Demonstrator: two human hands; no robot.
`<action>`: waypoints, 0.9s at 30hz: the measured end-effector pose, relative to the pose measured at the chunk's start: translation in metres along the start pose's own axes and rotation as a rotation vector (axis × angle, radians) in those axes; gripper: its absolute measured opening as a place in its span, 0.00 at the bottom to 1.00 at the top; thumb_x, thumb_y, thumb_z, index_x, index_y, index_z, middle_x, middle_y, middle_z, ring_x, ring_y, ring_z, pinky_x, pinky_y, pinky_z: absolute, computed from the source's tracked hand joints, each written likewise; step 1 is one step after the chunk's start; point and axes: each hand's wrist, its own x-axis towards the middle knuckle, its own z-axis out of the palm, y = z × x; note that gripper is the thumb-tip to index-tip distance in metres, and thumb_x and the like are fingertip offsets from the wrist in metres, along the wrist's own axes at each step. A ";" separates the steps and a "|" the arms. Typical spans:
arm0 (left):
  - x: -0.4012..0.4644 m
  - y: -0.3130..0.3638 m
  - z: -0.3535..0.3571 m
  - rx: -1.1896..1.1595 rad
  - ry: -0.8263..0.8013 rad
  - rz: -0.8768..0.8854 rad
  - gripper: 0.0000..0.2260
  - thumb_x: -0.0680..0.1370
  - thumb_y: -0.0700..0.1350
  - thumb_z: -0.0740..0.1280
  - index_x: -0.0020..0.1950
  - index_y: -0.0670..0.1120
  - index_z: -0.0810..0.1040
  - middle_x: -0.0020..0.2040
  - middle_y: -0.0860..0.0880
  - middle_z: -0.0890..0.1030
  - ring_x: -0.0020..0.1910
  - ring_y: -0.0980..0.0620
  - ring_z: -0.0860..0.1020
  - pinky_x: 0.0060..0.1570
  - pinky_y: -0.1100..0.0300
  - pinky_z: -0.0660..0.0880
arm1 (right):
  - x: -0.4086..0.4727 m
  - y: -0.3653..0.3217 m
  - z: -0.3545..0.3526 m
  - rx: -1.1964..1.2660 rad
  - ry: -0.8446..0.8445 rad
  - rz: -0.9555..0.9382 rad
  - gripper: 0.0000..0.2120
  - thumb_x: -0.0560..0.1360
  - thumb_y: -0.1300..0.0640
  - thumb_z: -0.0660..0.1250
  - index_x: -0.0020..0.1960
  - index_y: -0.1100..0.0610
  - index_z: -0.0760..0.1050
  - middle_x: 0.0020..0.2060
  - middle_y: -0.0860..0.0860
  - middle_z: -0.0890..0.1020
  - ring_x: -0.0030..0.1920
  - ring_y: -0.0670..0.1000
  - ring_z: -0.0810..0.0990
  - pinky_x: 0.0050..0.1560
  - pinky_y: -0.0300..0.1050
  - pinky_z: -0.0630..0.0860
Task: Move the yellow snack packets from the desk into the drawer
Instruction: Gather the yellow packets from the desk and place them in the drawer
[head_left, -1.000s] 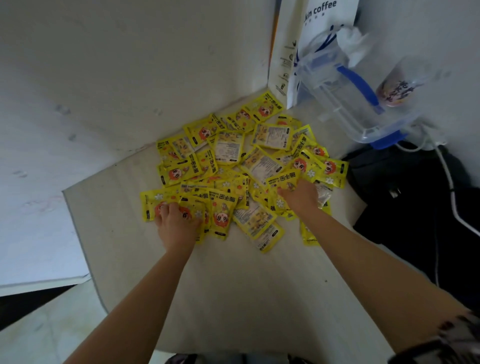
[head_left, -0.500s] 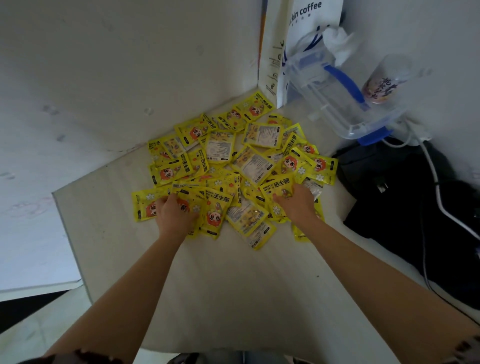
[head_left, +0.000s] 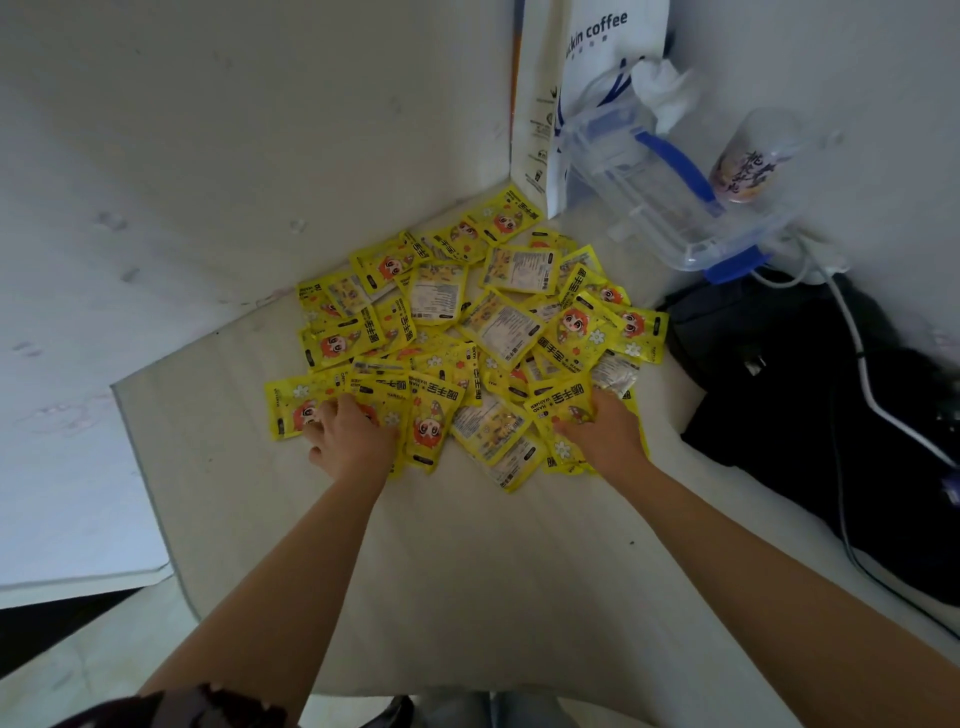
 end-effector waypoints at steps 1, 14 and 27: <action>-0.001 0.000 0.001 0.013 0.022 0.041 0.23 0.71 0.46 0.71 0.63 0.44 0.70 0.70 0.46 0.66 0.70 0.39 0.60 0.63 0.42 0.63 | -0.002 0.000 -0.002 0.001 -0.001 -0.009 0.13 0.70 0.56 0.74 0.54 0.58 0.78 0.47 0.51 0.82 0.48 0.52 0.80 0.45 0.43 0.73; -0.008 -0.001 -0.008 -0.136 -0.056 -0.141 0.22 0.70 0.46 0.75 0.59 0.41 0.72 0.73 0.42 0.58 0.66 0.35 0.64 0.58 0.45 0.69 | -0.011 0.002 -0.010 -0.010 -0.003 -0.038 0.16 0.71 0.57 0.74 0.57 0.58 0.76 0.45 0.48 0.80 0.47 0.50 0.78 0.47 0.41 0.70; -0.056 -0.039 -0.006 -0.241 0.101 -0.089 0.16 0.70 0.45 0.71 0.55 0.47 0.71 0.51 0.43 0.79 0.52 0.38 0.77 0.49 0.48 0.72 | -0.038 0.017 -0.014 0.012 0.055 -0.073 0.14 0.71 0.51 0.72 0.48 0.59 0.74 0.45 0.53 0.80 0.45 0.55 0.79 0.48 0.50 0.76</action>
